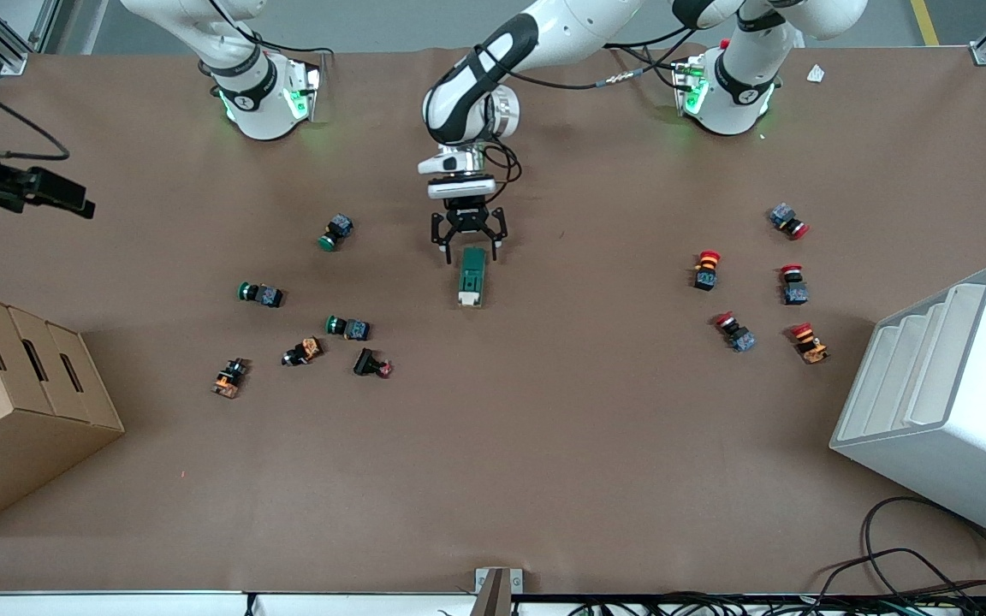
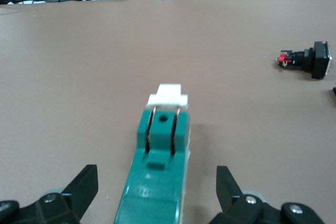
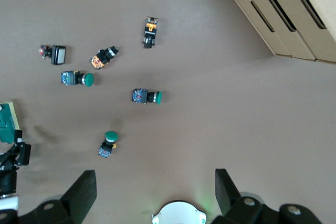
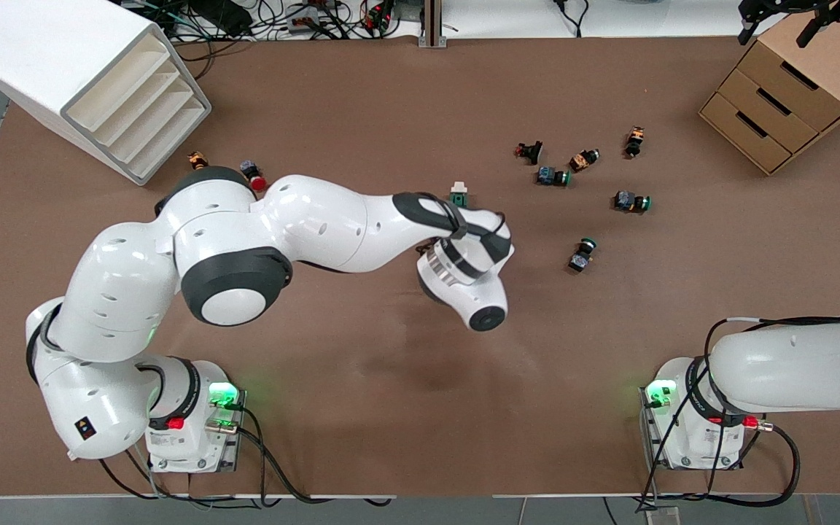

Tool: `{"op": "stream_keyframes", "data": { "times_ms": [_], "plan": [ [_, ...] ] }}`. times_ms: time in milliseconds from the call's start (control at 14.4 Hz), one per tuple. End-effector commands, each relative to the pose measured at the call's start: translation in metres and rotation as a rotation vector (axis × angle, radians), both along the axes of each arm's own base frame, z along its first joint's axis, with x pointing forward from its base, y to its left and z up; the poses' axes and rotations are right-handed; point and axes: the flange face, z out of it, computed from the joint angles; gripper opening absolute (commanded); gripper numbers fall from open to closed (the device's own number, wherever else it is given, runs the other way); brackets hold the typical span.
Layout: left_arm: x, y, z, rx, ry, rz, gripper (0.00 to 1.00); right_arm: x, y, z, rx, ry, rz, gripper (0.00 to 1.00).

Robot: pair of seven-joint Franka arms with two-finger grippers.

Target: Close load switch with both arms

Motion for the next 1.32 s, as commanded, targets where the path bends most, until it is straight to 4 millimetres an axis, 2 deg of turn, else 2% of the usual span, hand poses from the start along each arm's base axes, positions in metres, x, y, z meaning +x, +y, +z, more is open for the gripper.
{"op": "stream_keyframes", "data": {
  "times_ms": [0, 139, 277, 485, 832, 1248],
  "plan": [
    [0.016, -0.021, 0.045, 0.005, 0.084, 0.031, 0.99, -0.017, -0.001, 0.004, -0.029, -0.023, -0.007, 1.00],
    [0.026, -0.026, 0.080, 0.016, 0.152, 0.053, 0.99, -0.021, -0.013, 0.010, -0.023, -0.032, -0.031, 1.00],
    [0.049, -0.019, 0.124, 0.015, 0.211, 0.079, 0.99, -0.028, -0.023, 0.015, -0.014, -0.036, -0.051, 1.00],
    [0.082, -0.001, 0.189, -0.002, 0.315, 0.106, 0.99, -0.034, -0.025, 0.018, -0.011, -0.044, -0.056, 1.00],
    [0.150, 0.051, 0.286, -0.053, 0.460, 0.108, 1.00, -0.031, -0.022, 0.018, -0.011, -0.061, -0.050, 1.00],
    [0.217, 0.131, 0.365, -0.137, 0.567, 0.109, 1.00, -0.029, -0.006, 0.019, -0.008, -0.069, -0.021, 1.00]
  ]
}}
